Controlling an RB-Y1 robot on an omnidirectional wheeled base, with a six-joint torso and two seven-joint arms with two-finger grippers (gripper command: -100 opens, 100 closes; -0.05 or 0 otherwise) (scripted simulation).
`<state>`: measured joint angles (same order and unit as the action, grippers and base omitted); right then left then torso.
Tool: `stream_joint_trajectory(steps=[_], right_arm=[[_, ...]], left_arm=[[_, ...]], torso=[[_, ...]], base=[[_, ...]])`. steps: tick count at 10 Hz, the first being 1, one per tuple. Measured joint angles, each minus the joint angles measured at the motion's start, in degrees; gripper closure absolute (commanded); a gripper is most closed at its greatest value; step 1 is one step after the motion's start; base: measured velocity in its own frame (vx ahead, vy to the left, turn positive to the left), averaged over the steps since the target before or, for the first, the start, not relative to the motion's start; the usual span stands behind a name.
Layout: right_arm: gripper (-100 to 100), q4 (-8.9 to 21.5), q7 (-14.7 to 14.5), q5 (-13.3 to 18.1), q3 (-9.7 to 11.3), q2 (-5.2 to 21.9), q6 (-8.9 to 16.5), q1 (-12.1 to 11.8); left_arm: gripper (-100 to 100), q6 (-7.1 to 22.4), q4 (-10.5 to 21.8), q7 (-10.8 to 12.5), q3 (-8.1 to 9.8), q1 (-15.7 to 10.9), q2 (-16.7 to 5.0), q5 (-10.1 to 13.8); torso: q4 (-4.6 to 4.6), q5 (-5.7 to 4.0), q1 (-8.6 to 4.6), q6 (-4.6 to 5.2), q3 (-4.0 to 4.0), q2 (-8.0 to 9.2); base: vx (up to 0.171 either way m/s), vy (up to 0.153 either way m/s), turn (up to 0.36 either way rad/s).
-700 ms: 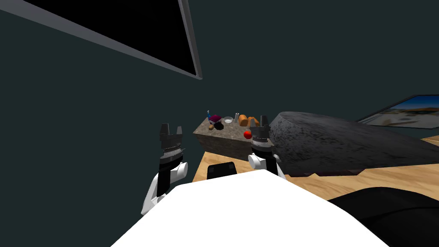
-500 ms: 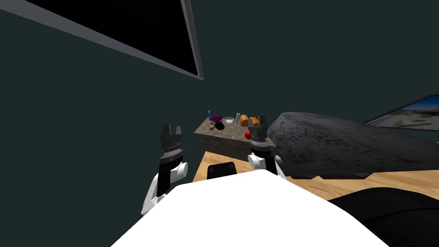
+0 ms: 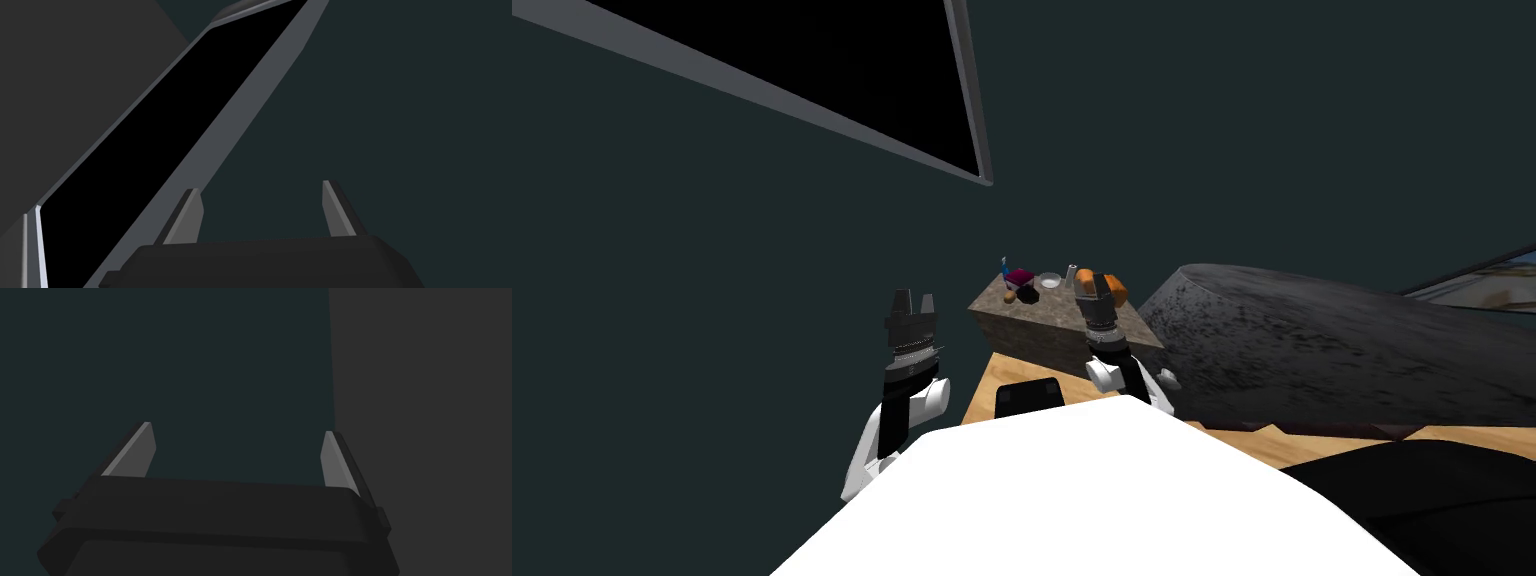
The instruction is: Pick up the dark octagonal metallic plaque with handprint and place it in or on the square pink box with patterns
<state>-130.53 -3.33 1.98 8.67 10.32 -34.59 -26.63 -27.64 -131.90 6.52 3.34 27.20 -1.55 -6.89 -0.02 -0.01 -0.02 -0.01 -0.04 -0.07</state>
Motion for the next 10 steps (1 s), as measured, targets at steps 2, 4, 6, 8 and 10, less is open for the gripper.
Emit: stream_joint_trajectory(steps=[2, 4, 6, 8, 10], right_arm=[[-100, 1.7, 0.3, 0.1, 1.3, 2.7, -0.4, 1.7], [-100, 2.6, 0.6, 0.4, 3.1, 5.5, -0.8, 2.4], [-100, 4.2, 0.8, 0.8, 5.0, 8.1, -0.7, 4.4], [-100, 6.3, 1.3, 0.9, 6.6, 11.2, -1.6, 5.8], [-100, 8.5, 1.6, 1.4, 8.9, 14.1, -2.2, 7.7]], left_arm=[[0, 0.0, 0.0, 0.0, 0.0, 0.0, 0.0, 0.0], [0, 0.0, 0.0, 0.0, 0.0, 0.0, 0.0, 0.0], [0, 0.0, 0.0, 0.0, 0.0, 0.0, 0.0, 0.0], [0, 0.0, 0.0, 0.0, 0.0, 0.0, 0.0, 0.0], [0, 0.0, 0.0, 0.0, 0.0, 0.0, 0.0, 0.0]], torso=[[0.0, 0.0, 0.0, 0.0, 0.0, 0.0], [0.0, 0.0, 0.01, 0.0, 0.01, 0.02], [0.0, 0.0, 0.01, -0.01, 0.0, 0.0], [0.0, 0.0, 0.02, 0.0, 0.01, 0.01], [0.0, 0.01, 0.04, 0.0, 0.01, 0.02]], base=[[0.013, -0.002, 0.056], [0.012, -0.003, 0.058], [0.012, -0.002, 0.077], [0.01, 0.002, 0.07], [0.007, 0.005, 0.08]])
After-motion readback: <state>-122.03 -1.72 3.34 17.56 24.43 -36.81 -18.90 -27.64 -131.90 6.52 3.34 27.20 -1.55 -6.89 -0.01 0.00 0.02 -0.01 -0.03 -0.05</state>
